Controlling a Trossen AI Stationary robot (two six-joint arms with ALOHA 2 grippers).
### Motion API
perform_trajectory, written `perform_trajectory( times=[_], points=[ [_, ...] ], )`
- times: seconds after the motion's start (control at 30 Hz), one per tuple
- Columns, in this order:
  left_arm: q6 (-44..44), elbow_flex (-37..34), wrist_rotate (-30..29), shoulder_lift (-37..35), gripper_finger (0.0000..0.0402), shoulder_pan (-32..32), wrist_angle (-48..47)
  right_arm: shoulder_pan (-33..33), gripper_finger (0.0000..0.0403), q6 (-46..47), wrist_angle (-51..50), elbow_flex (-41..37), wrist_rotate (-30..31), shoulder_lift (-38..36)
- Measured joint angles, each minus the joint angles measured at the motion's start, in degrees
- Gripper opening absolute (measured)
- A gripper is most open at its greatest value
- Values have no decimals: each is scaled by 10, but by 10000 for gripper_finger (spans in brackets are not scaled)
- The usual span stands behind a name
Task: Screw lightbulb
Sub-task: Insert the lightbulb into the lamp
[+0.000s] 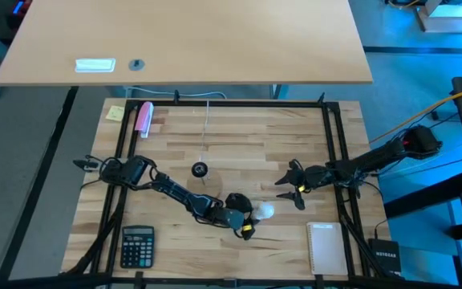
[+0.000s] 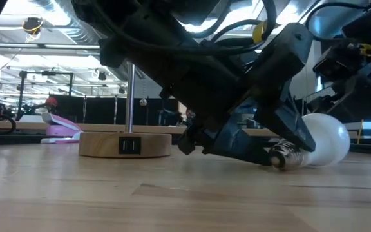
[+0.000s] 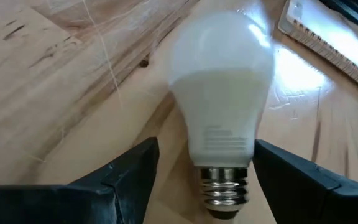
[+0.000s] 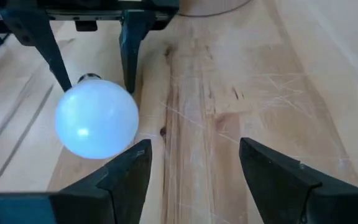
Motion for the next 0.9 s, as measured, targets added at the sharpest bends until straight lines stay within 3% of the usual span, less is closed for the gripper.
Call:
perform_trajectory(
  times=[0.23, 0.6, 0.9],
  points=[
    [36, -1, 3, -2, 191, 1, -17, 0, 246, 2, 45, 1, -84, 16],
    [148, -3, -10, 0, 90, -3, -19, 0, 246, -2, 43, 1, -97, 8],
    [183, -6, -55, -49, 90, -25, -40, 0, 246, 32, -14, 11, -145, -109]
  ],
)
